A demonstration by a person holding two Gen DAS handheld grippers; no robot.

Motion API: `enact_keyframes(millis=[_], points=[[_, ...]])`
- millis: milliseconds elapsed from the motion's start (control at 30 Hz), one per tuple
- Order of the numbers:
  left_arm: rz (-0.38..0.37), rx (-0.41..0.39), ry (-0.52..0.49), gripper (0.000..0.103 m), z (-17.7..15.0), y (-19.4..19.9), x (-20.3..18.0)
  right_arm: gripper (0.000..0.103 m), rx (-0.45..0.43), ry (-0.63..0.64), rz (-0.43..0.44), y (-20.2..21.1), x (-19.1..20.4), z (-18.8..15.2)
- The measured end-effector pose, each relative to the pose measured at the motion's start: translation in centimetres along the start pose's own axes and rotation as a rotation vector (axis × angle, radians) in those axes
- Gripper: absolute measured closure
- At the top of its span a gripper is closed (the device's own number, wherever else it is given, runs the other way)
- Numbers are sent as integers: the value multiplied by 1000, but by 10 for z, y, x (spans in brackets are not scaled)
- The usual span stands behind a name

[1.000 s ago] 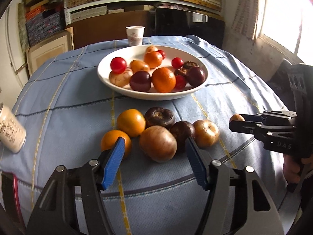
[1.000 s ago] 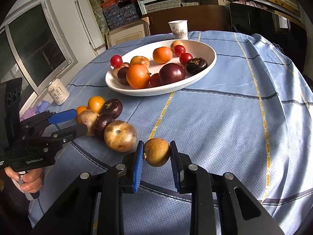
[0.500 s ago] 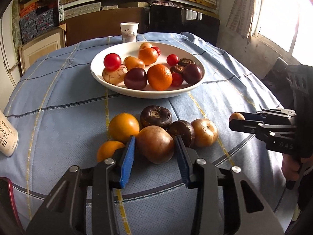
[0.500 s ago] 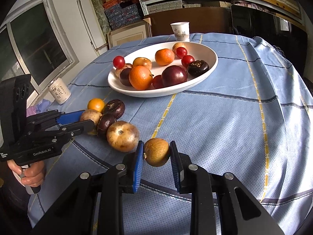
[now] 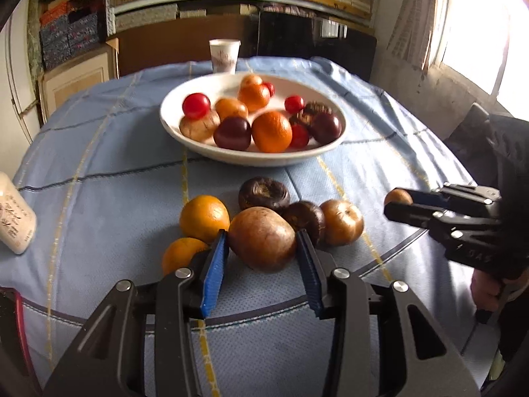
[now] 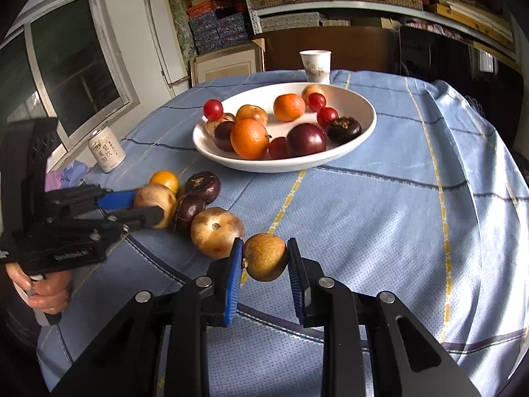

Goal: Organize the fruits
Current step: 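Carry both brown fruits onto the white plate and open both tools, then grasp the pale brown onion-like fruit with the right tool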

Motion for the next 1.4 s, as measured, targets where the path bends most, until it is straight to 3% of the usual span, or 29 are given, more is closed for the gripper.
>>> enact_keyframes(millis=[200, 300, 533, 733, 800, 833, 867, 933, 1000, 1033, 1067, 1233, 1400], points=[[-91, -65, 24, 62, 29, 31, 7, 76, -75, 17, 55, 16, 9, 20], [-95, -95, 24, 62, 64, 32, 14, 76, -135, -16, 92, 14, 5, 50], [-76, -56, 63, 62, 141, -38, 27, 76, -137, -118, 28, -41, -23, 100], [-19, 1, 63, 62, 159, -90, 30, 74, -121, -142, 6, -82, -37, 114], [-3, 12, 66, 61, 162, -95, 31, 64, -134, -146, 11, -83, -38, 117], [4, 13, 71, 57, 163, -93, 33, 61, -144, -153, 4, -79, -38, 118], [9, -3, 77, 42, 163, -87, 35, 61, -153, -156, 4, -75, -38, 118], [22, -75, 90, 25, 163, -63, 37, 60, -183, -151, 14, -59, -36, 116], [29, -134, 91, 18, 159, -37, 37, 51, -196, -138, 9, -47, -33, 112], [34, -156, 88, 10, 153, -22, 37, 41, -200, -124, 10, -39, -30, 106], [40, -174, 88, 6, 147, -9, 36, 39, -194, -101, 14, -32, -25, 98], [88, -204, 44, 5, 91, 35, 36, 39, -106, 53, 51, -19, 1, 59], [75, -158, 139, 5, 32, 44, 59, 36, -7, 214, 105, -19, 28, 24]])
Point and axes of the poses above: each gripper's, at about its wrist camera, not at the fingertips, and y roughly against the way its jaws point, x to its left, z to its top, the point moved 1 cm from there along -y, roughly the way its jaws point, and after that the axes turned 4 degrees about -x, right-handed, at the moved point
